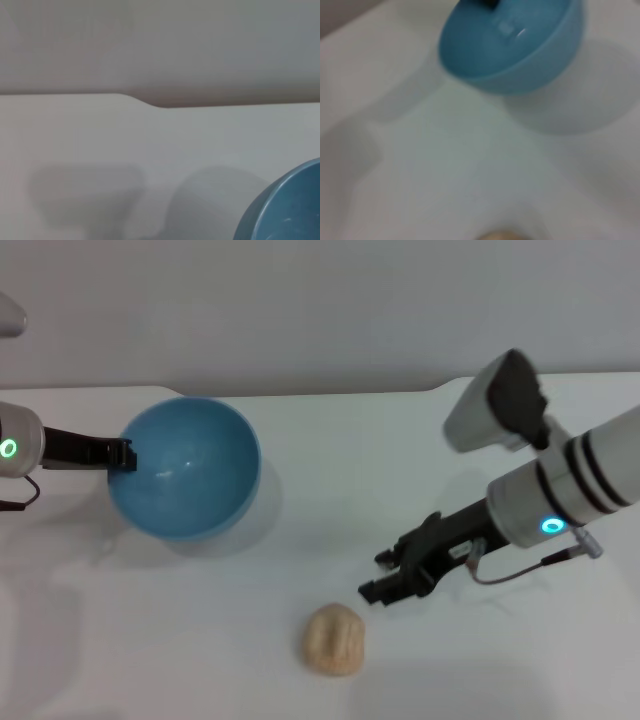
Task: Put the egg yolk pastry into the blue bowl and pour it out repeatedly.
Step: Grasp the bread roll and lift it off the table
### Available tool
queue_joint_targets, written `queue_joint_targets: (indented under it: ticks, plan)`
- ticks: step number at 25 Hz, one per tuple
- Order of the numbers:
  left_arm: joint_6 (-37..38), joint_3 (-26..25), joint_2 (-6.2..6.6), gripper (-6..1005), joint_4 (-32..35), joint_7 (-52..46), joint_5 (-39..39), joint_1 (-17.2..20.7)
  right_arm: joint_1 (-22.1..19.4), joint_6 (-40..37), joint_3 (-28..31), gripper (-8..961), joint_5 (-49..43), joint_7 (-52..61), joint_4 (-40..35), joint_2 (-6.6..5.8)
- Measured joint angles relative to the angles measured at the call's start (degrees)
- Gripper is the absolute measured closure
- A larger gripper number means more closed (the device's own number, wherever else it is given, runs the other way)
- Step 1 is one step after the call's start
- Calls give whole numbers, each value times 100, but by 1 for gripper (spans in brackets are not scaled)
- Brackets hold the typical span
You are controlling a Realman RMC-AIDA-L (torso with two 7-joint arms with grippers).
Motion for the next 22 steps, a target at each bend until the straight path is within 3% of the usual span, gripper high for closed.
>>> queue_joint_targets:
  ticks: [6, 22]
  plan:
    - [-178, 4, -106, 982, -17, -36, 401, -120, 74, 45, -628, 541, 108, 177, -3, 46]
    - [-319, 116, -153, 981, -17, -57, 464, -319, 128, 1093, -2127, 552, 1147, 322, 465, 89]
